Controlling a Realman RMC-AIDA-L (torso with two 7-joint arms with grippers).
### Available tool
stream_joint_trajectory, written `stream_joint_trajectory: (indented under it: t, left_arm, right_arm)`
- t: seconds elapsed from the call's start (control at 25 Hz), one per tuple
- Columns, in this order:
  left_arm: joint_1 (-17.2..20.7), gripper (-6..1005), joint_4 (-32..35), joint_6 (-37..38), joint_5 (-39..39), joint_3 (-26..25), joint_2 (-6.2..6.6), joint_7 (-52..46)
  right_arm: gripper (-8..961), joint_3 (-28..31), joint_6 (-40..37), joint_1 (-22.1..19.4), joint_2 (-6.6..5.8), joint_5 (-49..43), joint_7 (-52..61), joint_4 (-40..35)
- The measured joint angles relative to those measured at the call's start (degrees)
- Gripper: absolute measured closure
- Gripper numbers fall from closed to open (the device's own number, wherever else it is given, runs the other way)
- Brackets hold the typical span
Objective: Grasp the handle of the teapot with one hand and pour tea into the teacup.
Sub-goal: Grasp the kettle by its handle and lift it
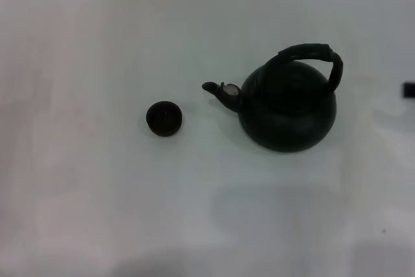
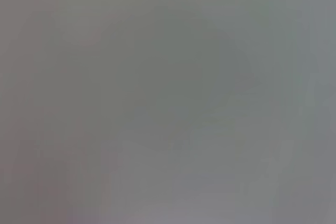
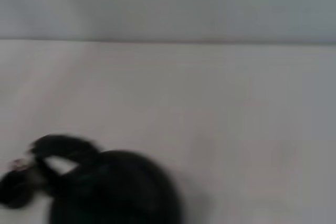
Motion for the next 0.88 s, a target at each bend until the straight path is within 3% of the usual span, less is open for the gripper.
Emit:
stream_joint_trajectory:
  t: [0.32, 0.56, 0.88]
  left_arm:
    - [0.55, 136, 0.34, 0.15, -0.8, 0.0, -0.1, 0.0]
    - [-0.04, 136, 0.36, 1.49, -1.61, 0.0, 0.11, 0.09]
    - [-0.77, 137, 0.36, 2.29, -1.69, 0.0, 0.18, 0.27]
  right_arm:
    - [128, -11.07, 8.82, -4.9, 0.02, 10.35, -0.21, 4.87]
    - [128, -14.81, 15.17, -7.1, 0.0, 17.29, -3.47, 7.91]
    - [127, -17.96, 19.4, -6.44, -0.26, 27.03, -13.24, 13.63]
